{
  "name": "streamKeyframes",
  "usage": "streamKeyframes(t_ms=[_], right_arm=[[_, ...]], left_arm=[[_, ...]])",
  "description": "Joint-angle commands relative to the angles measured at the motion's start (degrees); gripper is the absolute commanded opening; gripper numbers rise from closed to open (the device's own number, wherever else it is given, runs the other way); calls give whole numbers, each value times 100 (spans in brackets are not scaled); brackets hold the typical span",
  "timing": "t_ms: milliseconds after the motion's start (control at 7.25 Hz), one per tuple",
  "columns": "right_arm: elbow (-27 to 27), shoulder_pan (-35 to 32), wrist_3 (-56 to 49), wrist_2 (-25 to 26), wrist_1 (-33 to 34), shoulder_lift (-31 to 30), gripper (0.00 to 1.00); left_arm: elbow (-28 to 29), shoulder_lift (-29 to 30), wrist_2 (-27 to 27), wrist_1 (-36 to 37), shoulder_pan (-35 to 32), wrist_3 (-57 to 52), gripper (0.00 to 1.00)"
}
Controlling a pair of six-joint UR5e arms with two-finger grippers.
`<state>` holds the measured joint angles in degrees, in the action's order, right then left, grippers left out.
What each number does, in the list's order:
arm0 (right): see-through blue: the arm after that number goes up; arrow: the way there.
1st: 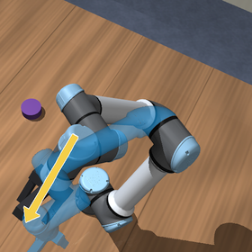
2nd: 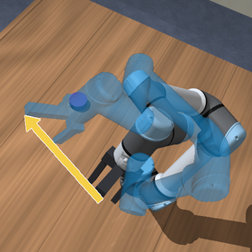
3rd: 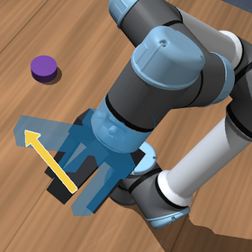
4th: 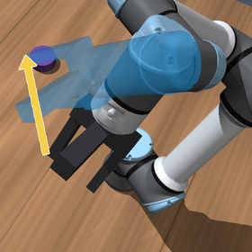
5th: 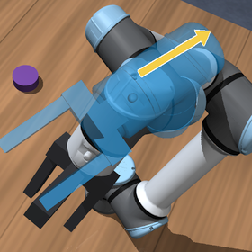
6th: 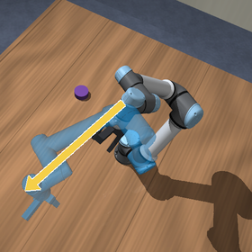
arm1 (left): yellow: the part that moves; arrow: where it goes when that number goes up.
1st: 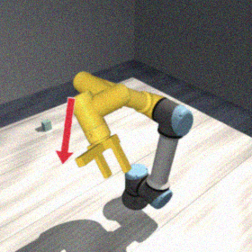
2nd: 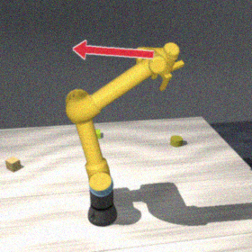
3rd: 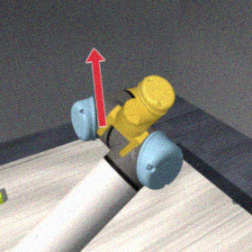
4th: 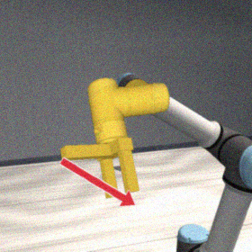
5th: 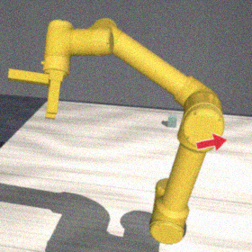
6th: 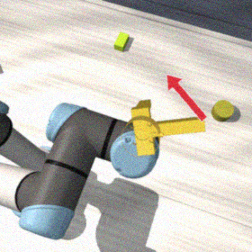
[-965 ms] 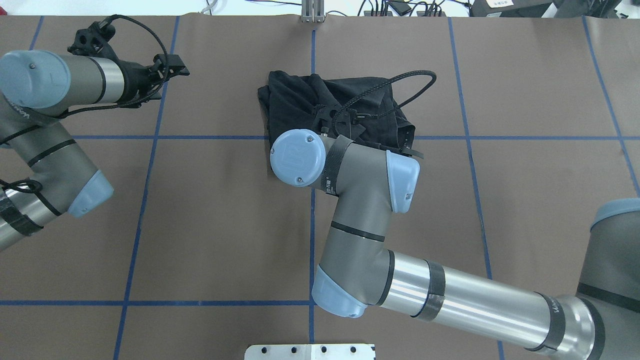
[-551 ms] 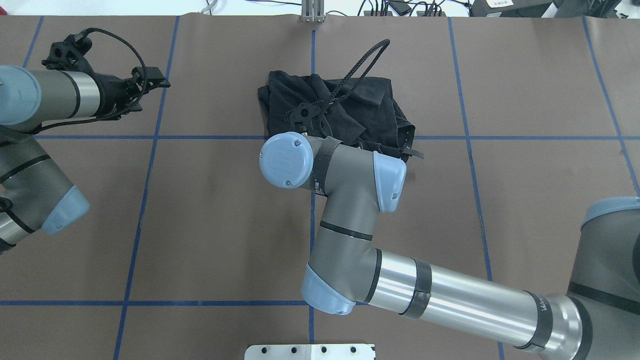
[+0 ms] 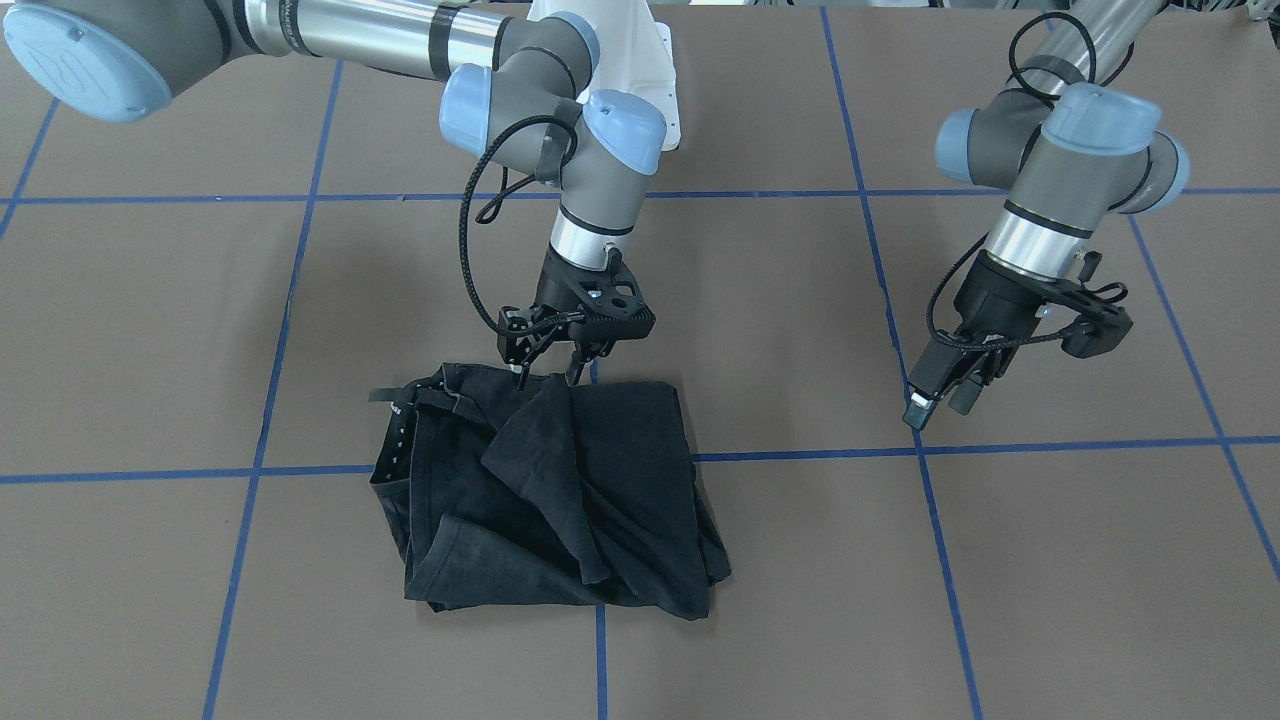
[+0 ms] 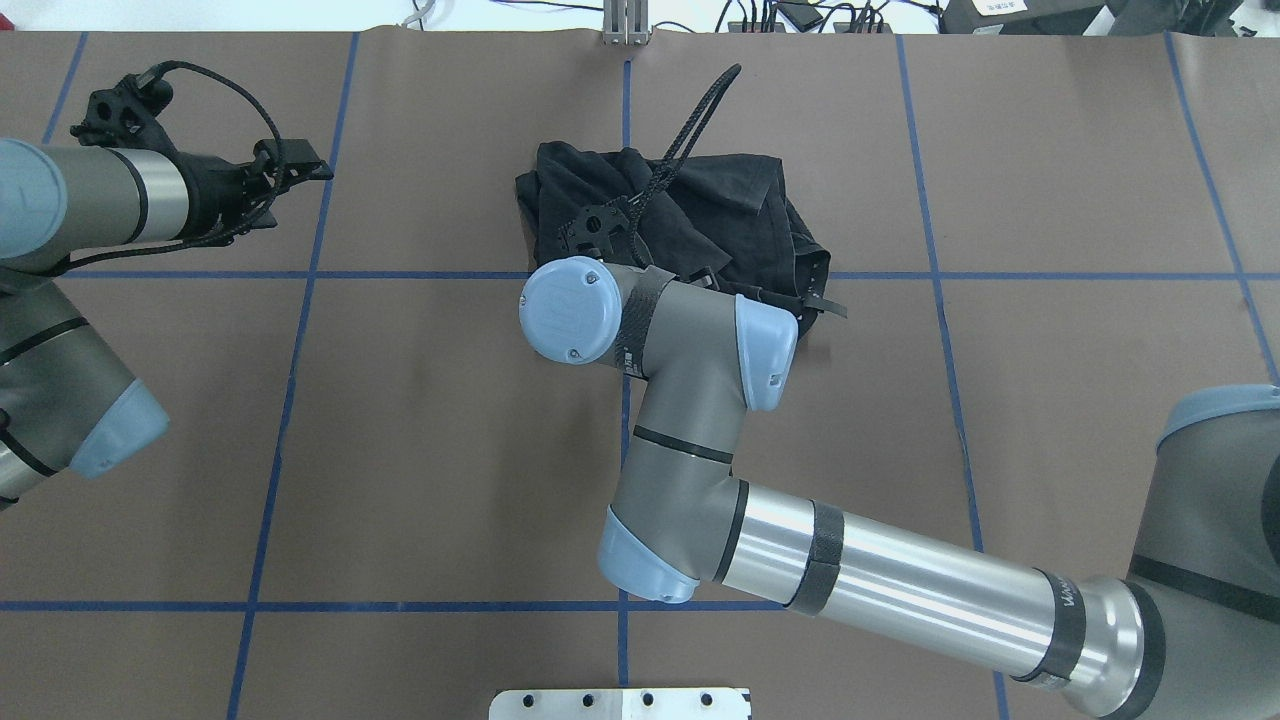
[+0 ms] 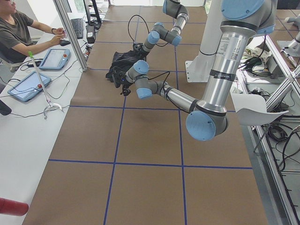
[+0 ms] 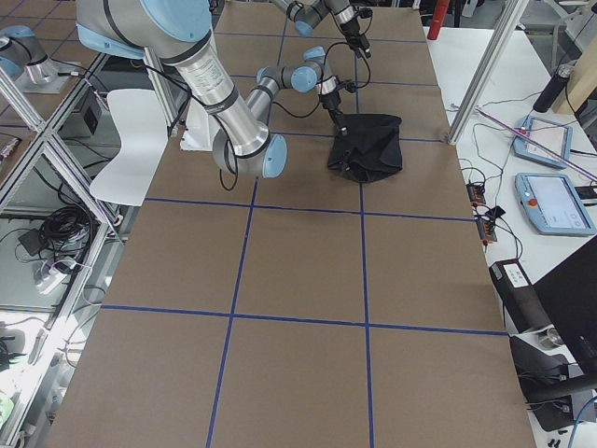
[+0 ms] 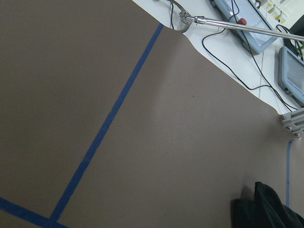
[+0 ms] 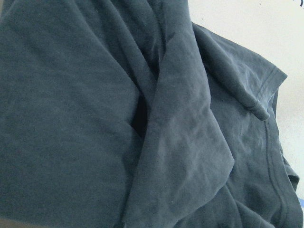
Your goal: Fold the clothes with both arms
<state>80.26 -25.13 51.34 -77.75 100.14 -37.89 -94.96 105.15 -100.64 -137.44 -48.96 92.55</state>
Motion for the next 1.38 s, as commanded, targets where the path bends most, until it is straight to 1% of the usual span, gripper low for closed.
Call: streamKeyframes(t_ms=[0,414,551,689,827,965,1241], right_arm=[[-247,0,-45,-3,-213,19,70],[-292,17,-1,-3,-223,80,69],[-492,26,34,-20,-223,289,69],[-633,70,34,-12,-223,343,68],[-617,61,-18,-29,-231,353,64],[-582,53,-27,-29,-223,344,57],[-573,26,-45,-29,-223,300,54]], left_arm=[[-5,-3,0,7,0,0,100],[-5,-3,0,7,9,0,100],[-5,6,0,7,0,0,100],[-5,6,0,7,9,0,100],[-5,-3,0,7,9,0,100],[-5,14,0,7,9,0,100],[-5,23,0,7,9,0,100]])
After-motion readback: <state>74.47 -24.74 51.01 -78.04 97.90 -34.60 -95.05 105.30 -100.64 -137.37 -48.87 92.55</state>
